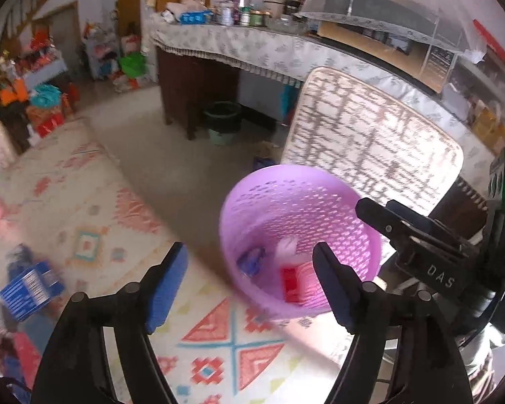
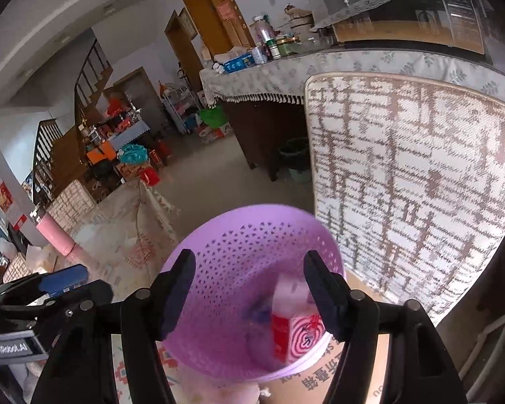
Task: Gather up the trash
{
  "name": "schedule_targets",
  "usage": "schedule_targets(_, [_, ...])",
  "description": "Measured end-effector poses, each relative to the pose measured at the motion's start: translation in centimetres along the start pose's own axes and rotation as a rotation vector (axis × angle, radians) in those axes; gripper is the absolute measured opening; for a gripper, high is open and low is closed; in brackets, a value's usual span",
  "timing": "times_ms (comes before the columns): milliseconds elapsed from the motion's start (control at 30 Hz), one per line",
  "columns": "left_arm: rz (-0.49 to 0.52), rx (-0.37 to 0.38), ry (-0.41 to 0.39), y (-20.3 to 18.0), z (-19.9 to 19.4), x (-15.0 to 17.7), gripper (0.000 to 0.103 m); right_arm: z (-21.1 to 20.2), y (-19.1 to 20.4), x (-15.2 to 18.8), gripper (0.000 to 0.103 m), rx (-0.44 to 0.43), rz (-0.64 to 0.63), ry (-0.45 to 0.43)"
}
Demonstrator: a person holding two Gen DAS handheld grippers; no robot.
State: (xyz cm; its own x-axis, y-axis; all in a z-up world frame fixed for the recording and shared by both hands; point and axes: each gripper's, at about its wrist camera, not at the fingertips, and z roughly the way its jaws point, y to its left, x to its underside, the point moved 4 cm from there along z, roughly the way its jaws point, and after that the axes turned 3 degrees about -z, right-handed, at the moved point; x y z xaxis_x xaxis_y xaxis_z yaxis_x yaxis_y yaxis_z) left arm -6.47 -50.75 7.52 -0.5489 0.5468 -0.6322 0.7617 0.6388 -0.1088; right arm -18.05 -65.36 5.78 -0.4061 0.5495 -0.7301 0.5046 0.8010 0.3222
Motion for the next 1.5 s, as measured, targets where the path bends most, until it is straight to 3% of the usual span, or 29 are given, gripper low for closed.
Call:
schedule_targets(867, [-0.159, -0.416, -0.289, 9.5, -17.7, 11.5, 0.079, -3.3, 13.4, 7.3, 0.075, -0.12, -0.168, 0.07])
schedule_targets(1500, [-0.266, -0.465, -0.354, 14.5, -23.2, 16.3, 0.081, -4.3, 21.3, 10.8, 0.078, -0.151, -0.279, 0.108])
